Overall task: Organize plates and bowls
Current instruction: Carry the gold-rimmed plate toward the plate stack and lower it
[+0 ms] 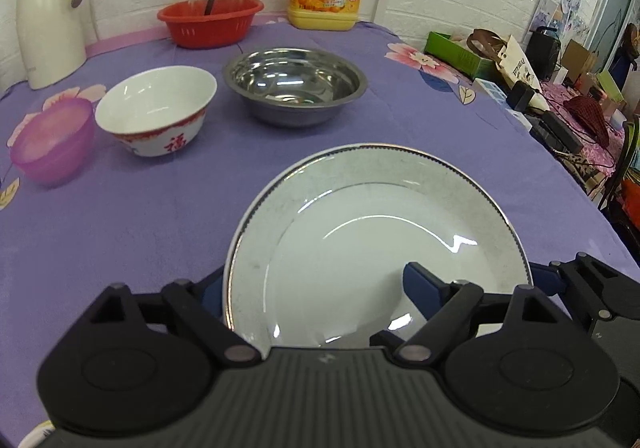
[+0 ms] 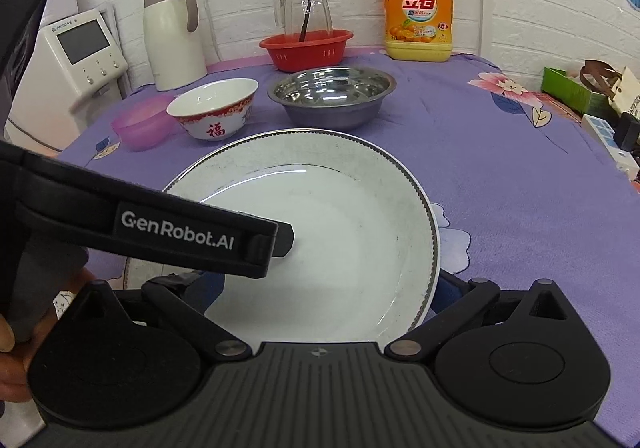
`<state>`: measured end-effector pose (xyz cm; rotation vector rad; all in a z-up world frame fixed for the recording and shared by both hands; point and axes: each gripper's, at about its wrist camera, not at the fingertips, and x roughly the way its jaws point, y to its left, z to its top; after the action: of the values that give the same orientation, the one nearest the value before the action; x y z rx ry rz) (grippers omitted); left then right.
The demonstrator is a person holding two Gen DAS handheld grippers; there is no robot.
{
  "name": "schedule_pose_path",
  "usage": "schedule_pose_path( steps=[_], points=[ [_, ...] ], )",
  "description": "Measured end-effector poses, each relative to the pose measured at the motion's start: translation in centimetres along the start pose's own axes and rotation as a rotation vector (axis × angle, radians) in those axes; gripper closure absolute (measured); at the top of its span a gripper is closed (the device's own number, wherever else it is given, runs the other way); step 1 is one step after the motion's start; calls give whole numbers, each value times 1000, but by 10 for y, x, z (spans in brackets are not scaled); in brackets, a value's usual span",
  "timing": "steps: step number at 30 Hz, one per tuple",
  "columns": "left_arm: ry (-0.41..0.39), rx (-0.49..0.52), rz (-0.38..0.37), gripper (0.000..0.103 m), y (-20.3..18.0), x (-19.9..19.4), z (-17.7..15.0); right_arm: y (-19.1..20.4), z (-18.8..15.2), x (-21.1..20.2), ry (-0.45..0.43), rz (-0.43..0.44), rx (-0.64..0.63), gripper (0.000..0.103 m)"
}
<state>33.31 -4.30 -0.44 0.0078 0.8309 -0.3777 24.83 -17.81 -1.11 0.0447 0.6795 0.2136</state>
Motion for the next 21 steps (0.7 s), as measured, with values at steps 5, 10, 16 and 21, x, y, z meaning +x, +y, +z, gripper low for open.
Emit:
schedule_pose_path(
  steps=[5, 10, 16, 21],
  points=[
    [-23, -24, 18, 17, 11, -27, -10, 15, 2, -14, -14, 19, -8, 0],
    [-57, -67, 55, 17, 35, -65, -31, 46, 3, -29, -35, 56, -42, 0],
    [-100, -142, 126, 17, 74, -120, -74, 98, -6, -46, -48, 143, -100, 0],
    [-123, -179, 184, 17, 93, -150, -112, 136, -24, -51, -14, 226, -126, 0]
  ],
)
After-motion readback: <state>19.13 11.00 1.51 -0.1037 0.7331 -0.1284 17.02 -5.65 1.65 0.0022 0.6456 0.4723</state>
